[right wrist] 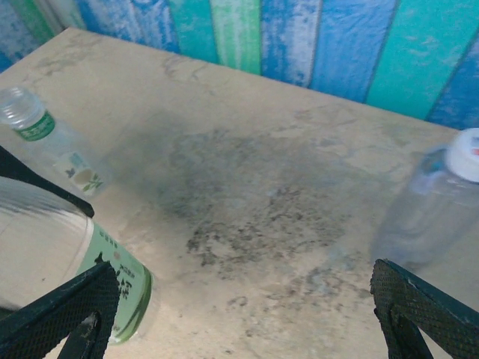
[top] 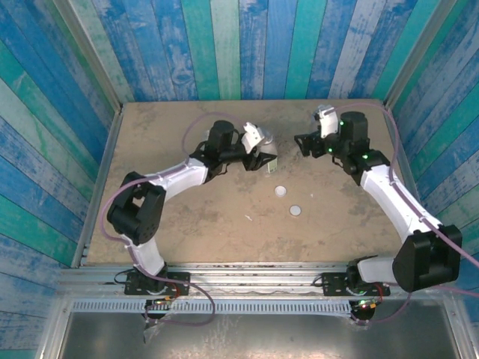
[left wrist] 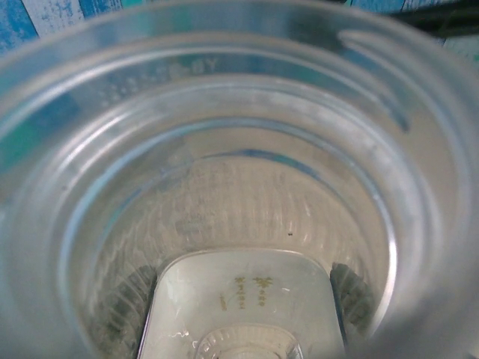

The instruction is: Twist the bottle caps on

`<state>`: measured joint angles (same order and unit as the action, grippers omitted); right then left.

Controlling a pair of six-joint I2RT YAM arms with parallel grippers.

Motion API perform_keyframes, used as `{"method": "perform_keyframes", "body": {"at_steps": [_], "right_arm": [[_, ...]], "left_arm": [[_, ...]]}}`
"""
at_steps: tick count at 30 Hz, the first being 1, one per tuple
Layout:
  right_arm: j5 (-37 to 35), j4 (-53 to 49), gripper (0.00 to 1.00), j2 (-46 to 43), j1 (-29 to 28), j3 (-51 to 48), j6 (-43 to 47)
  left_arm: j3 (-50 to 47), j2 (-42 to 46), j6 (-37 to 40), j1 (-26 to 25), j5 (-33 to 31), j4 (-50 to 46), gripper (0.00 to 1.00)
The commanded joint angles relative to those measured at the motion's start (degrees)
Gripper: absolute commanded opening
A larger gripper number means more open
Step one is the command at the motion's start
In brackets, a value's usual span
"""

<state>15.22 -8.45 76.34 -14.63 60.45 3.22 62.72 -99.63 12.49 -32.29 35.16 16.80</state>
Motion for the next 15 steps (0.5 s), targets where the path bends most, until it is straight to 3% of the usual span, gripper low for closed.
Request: {"method": "perform_keyframes", "body": {"at_steps": [1, 10, 15], "right_arm": [[-0.8, 1.8, 0.90, 1.0, -2.9, -0.1, -0.5], [-3.6, 7.0, 0.90, -5.2, -5.5, -7.8, -6.1], [-7.7, 9.1, 0.90, -9.5, -6.7, -13.7, -8.8]], "left_arm": [[-4.5, 5.3, -3.7, -0.7, -2.1, 5.1, 0.57], [-15.6, 12.0, -1.1, -1.8, -3.5, 5.0, 0.59], [-15.3, 8.8, -3.8, -1.9, -3.2, 8.2, 0.60]]}}
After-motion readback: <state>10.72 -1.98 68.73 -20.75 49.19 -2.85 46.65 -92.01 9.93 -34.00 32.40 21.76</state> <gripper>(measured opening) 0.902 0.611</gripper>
